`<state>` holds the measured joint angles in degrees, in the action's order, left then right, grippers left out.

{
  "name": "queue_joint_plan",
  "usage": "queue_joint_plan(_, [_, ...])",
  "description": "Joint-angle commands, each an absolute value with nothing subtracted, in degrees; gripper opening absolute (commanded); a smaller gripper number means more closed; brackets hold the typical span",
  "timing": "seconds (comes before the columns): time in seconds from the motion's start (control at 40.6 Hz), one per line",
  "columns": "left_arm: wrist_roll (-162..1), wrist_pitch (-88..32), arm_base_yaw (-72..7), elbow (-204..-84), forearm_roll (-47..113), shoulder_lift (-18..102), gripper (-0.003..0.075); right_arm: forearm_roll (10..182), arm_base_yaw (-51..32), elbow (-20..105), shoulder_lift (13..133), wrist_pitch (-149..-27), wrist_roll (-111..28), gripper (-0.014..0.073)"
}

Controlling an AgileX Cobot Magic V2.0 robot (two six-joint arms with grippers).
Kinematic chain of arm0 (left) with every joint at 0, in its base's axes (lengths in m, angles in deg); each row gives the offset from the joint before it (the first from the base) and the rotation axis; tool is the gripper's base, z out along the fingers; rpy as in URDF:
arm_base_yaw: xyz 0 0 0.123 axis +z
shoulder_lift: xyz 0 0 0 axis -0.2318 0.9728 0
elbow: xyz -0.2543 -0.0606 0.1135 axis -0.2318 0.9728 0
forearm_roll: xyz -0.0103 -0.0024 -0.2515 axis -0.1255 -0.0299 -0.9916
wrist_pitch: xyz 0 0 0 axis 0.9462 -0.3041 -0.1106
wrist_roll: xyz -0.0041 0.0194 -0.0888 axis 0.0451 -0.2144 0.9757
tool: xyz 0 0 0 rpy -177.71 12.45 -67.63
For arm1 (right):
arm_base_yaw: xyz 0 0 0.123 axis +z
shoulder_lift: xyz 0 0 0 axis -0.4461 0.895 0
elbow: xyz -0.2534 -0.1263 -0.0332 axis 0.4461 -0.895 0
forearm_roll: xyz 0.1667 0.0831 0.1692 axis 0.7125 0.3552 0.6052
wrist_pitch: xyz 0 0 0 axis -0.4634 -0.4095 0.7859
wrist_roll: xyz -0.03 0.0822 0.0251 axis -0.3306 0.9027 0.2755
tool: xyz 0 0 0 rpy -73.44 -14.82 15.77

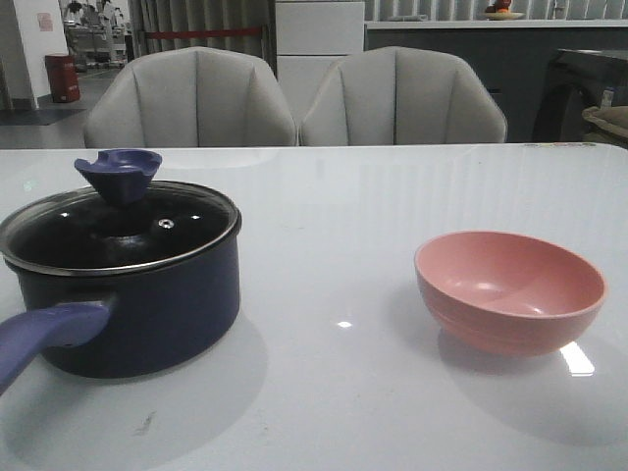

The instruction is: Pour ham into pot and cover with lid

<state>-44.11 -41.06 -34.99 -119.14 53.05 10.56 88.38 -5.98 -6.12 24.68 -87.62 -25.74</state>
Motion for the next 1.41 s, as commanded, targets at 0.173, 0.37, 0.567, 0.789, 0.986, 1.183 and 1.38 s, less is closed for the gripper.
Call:
queue_joint_plan(0.173, [-44.13,-32.87,-34.86,-109.67,52.77,-0.24,0.0316,88.49,-5.89,-4.43,25.27,-82.80,-26.16,0.0162])
queue_joint_plan(0.37, [-44.13,-31.18,-34.86,-108.95,51.08,-1.19,0.0126,88.49,-5.89,-4.43,25.27,-82.80,-26.16,0.0162])
queue_joint_plan(0.567, [-44.13,-31.18,-34.86,-108.95,51.08,-1.19,0.0124,88.49,-5.89,-4.43,25.27,-82.80,-26.16,0.0162])
queue_joint_plan(0.789, [-44.13,-31.18,-34.86,-108.95,51.08,-1.19,0.0124,88.49,-5.89,-4.43,25.27,-82.80,-26.16,0.0162])
queue_joint_plan(0.986, [-44.13,-26.82,-34.72,-106.73,55.25,-1.63,0.0124,88.49,-5.89,-4.43,25.27,-82.80,-26.16,0.0162])
queue_joint_plan(1.183, [-43.75,-17.00,-26.50,-99.08,56.72,-5.36,0.0124,88.49,-5.89,-4.43,25.27,-82.80,-26.16,0.0162])
queue_joint_plan(1.38, [-38.81,-13.84,-17.41,-92.51,56.82,-9.57,0.0125,88.49,-5.89,-4.43,25.27,-82.80,-26.16,0.0162])
